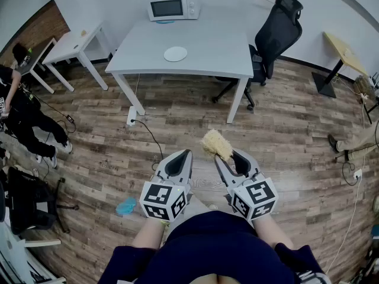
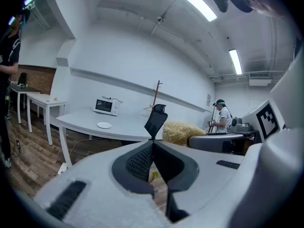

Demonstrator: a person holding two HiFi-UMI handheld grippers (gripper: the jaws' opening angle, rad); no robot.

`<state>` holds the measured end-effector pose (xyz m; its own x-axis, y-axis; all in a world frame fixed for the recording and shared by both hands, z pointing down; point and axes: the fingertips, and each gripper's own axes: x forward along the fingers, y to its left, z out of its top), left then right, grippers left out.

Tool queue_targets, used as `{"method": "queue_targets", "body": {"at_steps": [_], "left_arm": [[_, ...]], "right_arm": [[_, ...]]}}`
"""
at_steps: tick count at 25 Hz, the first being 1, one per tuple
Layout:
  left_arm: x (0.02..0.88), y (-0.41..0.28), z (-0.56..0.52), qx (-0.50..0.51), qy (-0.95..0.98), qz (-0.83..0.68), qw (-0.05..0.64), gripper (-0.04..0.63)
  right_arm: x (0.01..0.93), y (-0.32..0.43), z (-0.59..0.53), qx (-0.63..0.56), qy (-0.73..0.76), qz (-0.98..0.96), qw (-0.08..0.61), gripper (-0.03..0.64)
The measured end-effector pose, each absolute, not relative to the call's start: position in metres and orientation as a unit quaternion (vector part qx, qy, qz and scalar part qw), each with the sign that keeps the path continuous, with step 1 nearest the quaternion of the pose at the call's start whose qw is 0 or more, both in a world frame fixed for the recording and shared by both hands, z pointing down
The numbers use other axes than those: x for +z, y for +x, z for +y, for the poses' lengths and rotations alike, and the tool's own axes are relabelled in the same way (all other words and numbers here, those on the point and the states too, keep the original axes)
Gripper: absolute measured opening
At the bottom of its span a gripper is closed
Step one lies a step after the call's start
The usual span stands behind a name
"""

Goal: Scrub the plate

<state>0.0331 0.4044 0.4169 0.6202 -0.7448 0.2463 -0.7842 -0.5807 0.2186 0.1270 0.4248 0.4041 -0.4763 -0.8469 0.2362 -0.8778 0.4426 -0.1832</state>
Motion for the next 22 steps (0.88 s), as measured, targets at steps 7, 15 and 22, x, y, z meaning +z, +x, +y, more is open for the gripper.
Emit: {"method": "queue_targets", "body": {"at_steps": [7,15,22], "left_arm": [[0.415,0.036,0.398,0.06,0.888,-0.429,0.156,0.018],[0.418,0.034,0.389,0.055,0.883,-0.435,0.167,0.018],[0.429,0.023,0.378,0.062,0.876,-0.446,0.172,0.018]], "right_arm": [[0.407,0.126,0.423,0.143,0.504,-0.85,0.06,0.158],[0.411,0.125,0.417,0.142,0.501,-0.851,0.068,0.159],[0.419,0.118,0.404,0.162,0.498,-0.85,0.059,0.164]]}}
